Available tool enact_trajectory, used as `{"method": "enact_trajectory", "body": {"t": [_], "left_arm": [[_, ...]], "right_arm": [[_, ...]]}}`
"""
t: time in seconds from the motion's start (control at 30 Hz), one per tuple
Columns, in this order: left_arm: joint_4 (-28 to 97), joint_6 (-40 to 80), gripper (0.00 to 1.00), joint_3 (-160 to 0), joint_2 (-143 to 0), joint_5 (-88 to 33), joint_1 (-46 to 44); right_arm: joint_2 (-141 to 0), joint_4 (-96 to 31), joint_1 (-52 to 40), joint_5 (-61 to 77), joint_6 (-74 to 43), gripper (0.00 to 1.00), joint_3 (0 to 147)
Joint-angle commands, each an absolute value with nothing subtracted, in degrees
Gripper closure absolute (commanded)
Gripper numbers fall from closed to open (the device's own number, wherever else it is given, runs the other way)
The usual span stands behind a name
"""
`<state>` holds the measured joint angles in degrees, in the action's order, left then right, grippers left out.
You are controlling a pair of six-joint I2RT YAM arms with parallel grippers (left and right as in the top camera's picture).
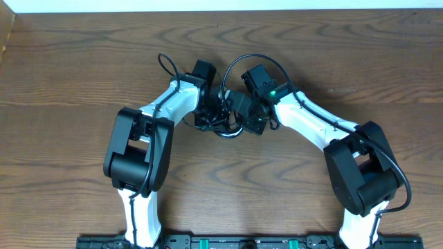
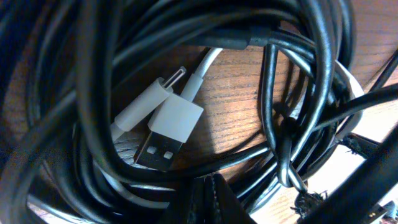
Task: Untangle cables
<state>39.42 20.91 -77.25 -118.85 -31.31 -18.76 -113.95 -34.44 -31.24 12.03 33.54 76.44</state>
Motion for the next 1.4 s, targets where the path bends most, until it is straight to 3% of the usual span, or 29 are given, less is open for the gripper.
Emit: {"method": "enact_trajectory", "body": {"t": [0.0, 0.67, 1.37], "left_arm": [[39.8, 19.5, 0.92, -76.8, -120.0, -32.4, -18.7], [39.8, 19.0, 0.93, -76.8, -120.0, -32.3, -18.7], [39.9, 18.4, 0.93, -76.8, -120.0, -29.8, -18.7]], "right_arm": [[-116.4, -35.3, -30.3, 7.0, 32.1, 0.69, 75.9], [-119.2, -32.1, -29.9, 0.3, 24.9, 0.67, 75.9], [-121.5, -30.8, -24.3, 3.6, 21.2, 0.69, 75.9]]}}
